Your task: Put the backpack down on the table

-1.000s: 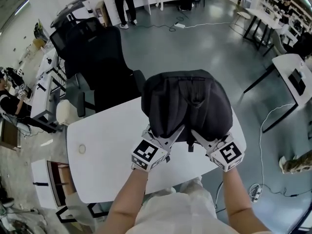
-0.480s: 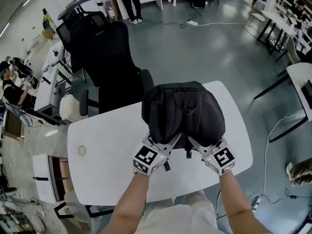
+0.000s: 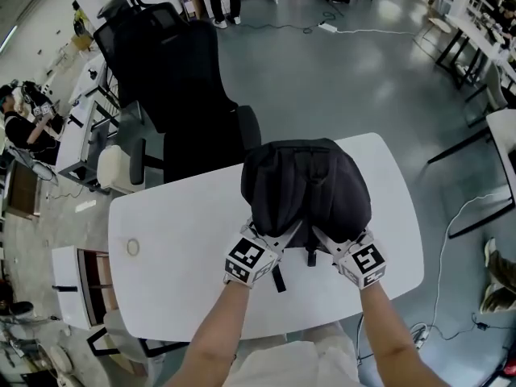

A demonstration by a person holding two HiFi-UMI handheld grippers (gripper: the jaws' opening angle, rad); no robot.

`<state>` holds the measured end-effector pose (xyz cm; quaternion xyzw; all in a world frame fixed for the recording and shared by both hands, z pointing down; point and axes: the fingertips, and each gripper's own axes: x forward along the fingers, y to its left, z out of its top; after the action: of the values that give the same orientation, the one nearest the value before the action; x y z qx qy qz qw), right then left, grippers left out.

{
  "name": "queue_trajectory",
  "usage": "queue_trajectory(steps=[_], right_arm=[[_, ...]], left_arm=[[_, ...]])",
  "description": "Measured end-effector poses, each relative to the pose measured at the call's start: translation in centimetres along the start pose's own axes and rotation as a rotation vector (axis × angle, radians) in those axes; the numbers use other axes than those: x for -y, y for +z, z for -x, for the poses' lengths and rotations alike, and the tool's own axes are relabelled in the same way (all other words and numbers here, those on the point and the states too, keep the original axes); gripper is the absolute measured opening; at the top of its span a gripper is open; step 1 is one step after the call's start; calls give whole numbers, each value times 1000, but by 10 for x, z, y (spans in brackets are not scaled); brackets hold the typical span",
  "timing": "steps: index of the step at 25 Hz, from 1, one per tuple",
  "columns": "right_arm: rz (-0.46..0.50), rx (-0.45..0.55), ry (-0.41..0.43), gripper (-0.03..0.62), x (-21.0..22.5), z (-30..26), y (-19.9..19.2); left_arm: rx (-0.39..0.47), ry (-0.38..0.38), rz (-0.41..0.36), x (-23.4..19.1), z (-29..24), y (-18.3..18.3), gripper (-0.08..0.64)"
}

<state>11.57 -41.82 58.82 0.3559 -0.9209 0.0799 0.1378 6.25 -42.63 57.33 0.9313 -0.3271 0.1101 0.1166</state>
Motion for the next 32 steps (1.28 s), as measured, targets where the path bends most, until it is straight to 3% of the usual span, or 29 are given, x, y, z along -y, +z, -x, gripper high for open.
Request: queue_trajectory(steps=[15,32], right_arm=[[-56,-34,-1,230,-5,-12,-40],[-47,-58,-4,254,-5,-12,-44]], left_arm=[[-35,-4,59,-9,-3,-43,174],[-72,2,96,-15,-3,-52,219]])
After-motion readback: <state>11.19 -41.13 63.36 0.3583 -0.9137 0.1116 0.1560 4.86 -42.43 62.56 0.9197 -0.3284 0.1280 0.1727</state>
